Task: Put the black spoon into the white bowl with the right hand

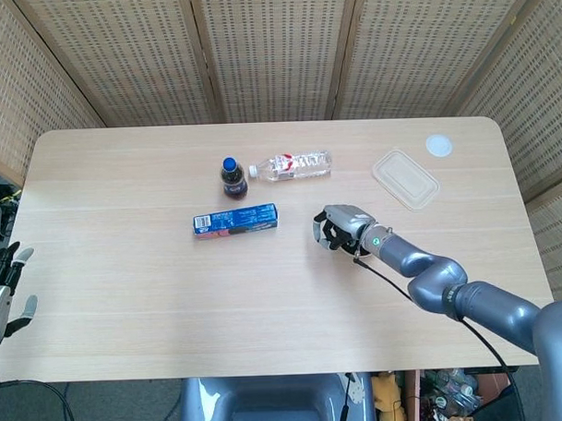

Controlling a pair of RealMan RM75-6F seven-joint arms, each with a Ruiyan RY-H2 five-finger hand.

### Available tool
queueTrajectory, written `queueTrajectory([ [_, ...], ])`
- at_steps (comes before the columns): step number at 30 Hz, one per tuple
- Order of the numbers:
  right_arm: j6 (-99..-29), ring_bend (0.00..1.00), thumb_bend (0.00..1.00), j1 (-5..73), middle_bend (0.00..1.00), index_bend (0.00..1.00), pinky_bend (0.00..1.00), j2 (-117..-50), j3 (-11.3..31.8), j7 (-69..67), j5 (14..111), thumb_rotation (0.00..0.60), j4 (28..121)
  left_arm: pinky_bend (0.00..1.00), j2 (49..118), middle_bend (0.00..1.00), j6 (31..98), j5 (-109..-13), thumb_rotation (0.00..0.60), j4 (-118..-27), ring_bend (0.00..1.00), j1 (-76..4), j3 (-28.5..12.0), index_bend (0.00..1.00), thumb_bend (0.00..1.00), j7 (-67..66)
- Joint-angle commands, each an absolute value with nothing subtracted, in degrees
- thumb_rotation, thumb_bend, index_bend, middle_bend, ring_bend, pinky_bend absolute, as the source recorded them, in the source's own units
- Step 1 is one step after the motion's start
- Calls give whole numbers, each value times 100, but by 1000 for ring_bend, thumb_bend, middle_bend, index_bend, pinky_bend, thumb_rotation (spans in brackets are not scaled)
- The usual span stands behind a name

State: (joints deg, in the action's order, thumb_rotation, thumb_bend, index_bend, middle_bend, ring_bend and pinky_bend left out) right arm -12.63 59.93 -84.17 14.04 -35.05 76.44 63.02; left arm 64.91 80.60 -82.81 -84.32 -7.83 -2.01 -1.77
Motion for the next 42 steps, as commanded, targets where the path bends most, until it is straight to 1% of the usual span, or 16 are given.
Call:
queueTrajectory([
  [1, -1118, 915, 671, 6021, 851, 663, 1000, -8548, 1367, -3584, 7645, 600, 6068, 0, 6497, 0, 8050, -8278, 600, -8439, 0, -785, -201, 75, 461, -188],
  [6, -1025, 915, 674, 6007, 851, 668, 1000, -8648, 1331, -3602, 7674, 600, 5763, 0, 6494, 0, 8040, -8302, 600, -8474, 0, -802, -202, 75, 461, -241],
  [10, -909, 915, 676, 5957, 851, 669, 1000, -8604, 1328, -3652, 7676, 600, 5678, 0, 6498, 0, 8022, -8275, 600, -8503, 0, -807, -214, 75, 460, -276],
  [17, -718, 915, 677, 5829, 851, 669, 1000, -8418, 1437, -3742, 7688, 600, 6089, 0, 6507, 0, 7995, -8283, 600, -8502, 0, -844, -239, 75, 460, -287],
  [22, -655, 915, 677, 5823, 851, 669, 1000, -8457, 1561, -3712, 7733, 600, 6192, 0, 6512, 0, 7999, -8259, 600, -8455, 0, -817, -231, 75, 460, -245],
  [31, -548, 915, 677, 5967, 851, 669, 1000, -8701, 1813, -3627, 7691, 600, 5699, 0, 6511, 0, 7998, -8186, 600, -8405, 0, -755, -217, 75, 460, -212],
  [37, -397, 915, 677, 5987, 852, 671, 1000, -8769, 1908, -3534, 7592, 600, 5334, 0, 6504, 0, 7995, -8173, 600, -8440, 0, -748, -222, 75, 461, -245],
  [42, -263, 915, 677, 5894, 852, 672, 1000, -8700, 1951, -3400, 7504, 600, 5319, 0, 6481, 0, 7974, -8178, 600, -8477, 0, -775, -240, 75, 461, -281],
])
